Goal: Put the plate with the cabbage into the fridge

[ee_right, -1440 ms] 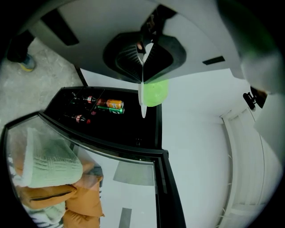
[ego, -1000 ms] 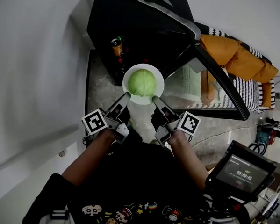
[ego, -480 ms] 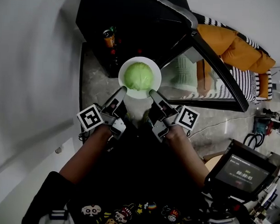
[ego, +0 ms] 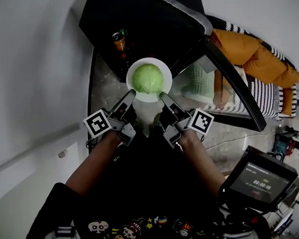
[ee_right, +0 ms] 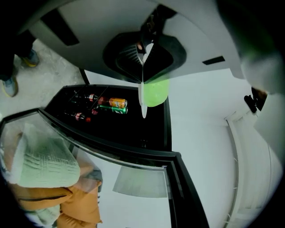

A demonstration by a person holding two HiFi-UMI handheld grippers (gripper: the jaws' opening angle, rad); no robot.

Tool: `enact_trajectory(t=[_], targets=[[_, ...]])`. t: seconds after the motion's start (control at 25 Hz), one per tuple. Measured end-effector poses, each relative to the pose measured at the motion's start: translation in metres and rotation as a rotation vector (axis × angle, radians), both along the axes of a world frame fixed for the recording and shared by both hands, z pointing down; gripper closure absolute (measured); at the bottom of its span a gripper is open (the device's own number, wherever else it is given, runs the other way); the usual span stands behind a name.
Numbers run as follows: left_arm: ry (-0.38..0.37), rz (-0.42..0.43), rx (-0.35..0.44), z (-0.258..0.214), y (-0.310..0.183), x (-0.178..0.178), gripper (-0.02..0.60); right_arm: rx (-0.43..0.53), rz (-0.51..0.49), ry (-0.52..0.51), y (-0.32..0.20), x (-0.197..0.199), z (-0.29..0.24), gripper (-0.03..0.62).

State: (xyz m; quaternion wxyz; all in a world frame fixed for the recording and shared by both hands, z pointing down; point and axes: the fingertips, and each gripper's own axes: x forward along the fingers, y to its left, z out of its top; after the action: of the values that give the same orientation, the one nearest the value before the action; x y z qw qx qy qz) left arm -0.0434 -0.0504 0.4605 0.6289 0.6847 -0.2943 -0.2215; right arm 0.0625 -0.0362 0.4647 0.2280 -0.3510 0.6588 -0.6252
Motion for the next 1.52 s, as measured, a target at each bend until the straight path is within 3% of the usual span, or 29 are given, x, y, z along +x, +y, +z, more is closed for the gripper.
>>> enact_trajectory(t=[0.72, 0.88, 1.36, 1.52], targets=[[-0.033, -0.010, -0.060, 0.000, -0.003, 0.001, 0.571, -0.063, 0.016, -0.004, -0.003, 0.002, 0.002, 0.577], [-0.079, -0.002, -0.052, 0.004, -0.004, 0.003, 0.571, -0.066, 0.034, -0.013, -0.002, 0.006, 0.009, 0.577], [-0.112, 0.006, 0.000, -0.005, -0.004, 0.000, 0.569, -0.036, 0.042, 0.027, -0.004, 0.004, -0.007, 0.577], [-0.138, 0.020, -0.027, -0.004, -0.006, 0.000, 0.569, -0.063, 0.040, 0.016, -0.006, 0.004, -0.006, 0.577]])
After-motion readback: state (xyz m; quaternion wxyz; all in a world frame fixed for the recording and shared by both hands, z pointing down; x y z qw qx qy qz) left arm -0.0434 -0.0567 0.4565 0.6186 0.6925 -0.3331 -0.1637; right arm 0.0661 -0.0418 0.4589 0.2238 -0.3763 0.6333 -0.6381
